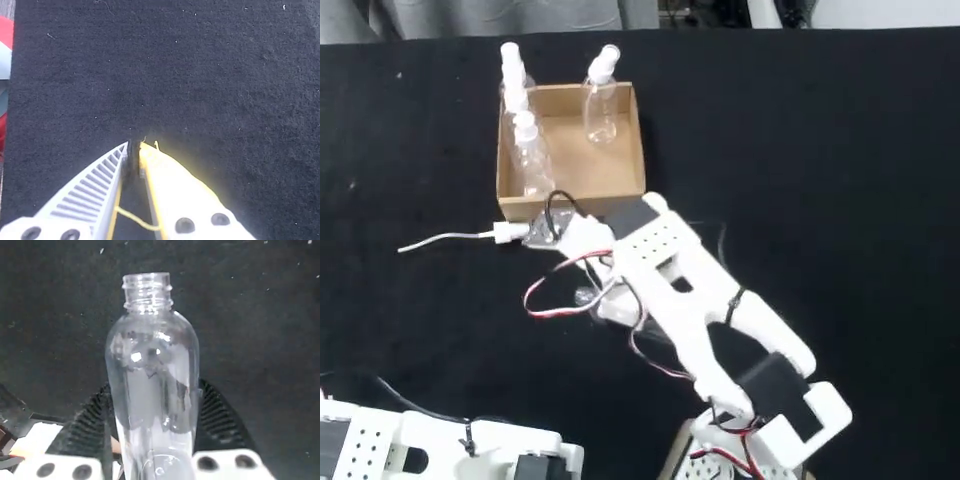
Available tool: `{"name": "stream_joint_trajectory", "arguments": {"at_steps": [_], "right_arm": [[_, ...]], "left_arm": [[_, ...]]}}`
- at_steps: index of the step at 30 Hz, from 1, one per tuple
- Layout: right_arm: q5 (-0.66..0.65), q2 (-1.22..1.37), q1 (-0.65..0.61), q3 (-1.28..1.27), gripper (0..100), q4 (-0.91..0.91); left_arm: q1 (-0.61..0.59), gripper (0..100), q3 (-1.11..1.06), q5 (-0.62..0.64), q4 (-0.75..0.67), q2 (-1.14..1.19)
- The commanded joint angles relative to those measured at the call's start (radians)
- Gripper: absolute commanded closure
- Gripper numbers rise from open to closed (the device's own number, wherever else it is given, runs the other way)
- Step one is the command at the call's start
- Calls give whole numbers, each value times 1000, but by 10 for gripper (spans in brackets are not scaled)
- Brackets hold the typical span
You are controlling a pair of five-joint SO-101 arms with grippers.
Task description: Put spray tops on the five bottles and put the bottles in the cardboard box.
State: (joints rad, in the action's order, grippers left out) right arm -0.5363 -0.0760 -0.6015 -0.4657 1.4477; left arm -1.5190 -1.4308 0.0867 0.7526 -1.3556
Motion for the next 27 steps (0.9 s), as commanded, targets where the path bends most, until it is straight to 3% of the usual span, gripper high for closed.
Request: {"name": "stream_joint_trajectory", "arguments": {"at_steps": [1, 6, 12, 17, 27], "right_arm": [[-9, -56, 21, -35, 938, -68], [-11, -56, 18, -96, 838, -101], [-28, -54, -34, -137, 825, -129], [-52, -54, -77, -159, 724, -129], [-52, -54, -77, -196, 761, -184]], "left_arm": [[1, 970, 13, -2, -17, -15], [-1, 970, 12, -2, -15, -15], [1, 970, 12, -2, -17, -15], [1, 970, 12, -2, -15, -15], [1, 970, 12, -2, -14, -15]]}}
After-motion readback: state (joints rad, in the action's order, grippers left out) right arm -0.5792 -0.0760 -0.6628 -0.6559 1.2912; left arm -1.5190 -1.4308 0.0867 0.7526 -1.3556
